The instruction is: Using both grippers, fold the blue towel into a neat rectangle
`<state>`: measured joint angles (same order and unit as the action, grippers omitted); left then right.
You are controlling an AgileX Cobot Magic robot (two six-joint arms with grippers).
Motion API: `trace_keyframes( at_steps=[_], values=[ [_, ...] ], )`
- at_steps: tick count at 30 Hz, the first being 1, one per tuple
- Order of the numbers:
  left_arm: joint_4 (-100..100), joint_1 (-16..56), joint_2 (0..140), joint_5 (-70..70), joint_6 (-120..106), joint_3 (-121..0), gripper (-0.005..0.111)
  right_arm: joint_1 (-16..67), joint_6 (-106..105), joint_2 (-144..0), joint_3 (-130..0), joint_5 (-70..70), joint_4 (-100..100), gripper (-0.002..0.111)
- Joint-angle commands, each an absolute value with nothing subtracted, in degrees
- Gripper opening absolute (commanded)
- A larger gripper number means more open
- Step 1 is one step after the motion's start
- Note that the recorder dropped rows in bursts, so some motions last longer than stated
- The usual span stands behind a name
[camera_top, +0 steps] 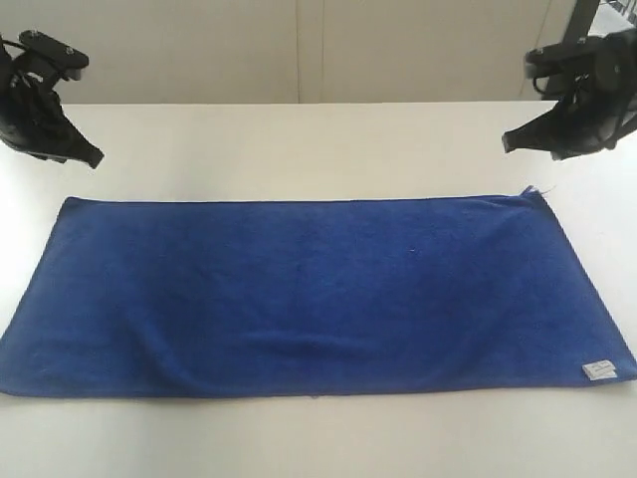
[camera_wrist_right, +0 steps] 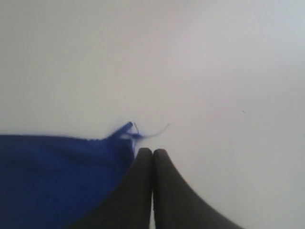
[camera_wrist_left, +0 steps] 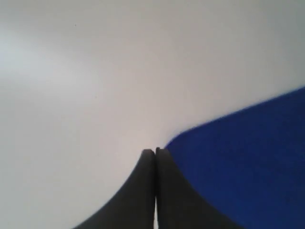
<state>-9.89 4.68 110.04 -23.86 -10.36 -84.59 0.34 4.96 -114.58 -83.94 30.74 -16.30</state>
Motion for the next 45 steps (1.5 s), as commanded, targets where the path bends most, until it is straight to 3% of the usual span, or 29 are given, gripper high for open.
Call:
trace_keyframes(
  at_steps=[1, 7, 18, 26, 45],
  values=[
    [-5.76, 4.72, 105.9, -39.28, -4.89, -84.76, 0.0, 0.16, 1.22, -109.21, -82.64, 43.48, -12.72, 0.0],
    [-2.71, 4.72, 104.34, -52.2, -0.33, -82.2, 0.0, 0.29, 1.08, -104.63, -72.34, 46.83, -5.91, 0.0],
    [-2.71, 4.72, 101.32, -40.11, 0.0, -63.01, 0.0, 0.29, 1.51, -102.15, -58.13, 33.72, -5.93, 0.0],
    [-2.12, 4.72, 101.32, -31.26, 0.0, -57.76, 0.0, 0.29, 1.66, -105.74, -57.64, 31.45, -6.39, 0.0],
    [-6.53, 4.72, 104.81, -36.45, 1.06, -57.13, 0.0, 0.07, 5.93, -109.16, -57.64, 34.02, -9.56, 0.0]
  ],
)
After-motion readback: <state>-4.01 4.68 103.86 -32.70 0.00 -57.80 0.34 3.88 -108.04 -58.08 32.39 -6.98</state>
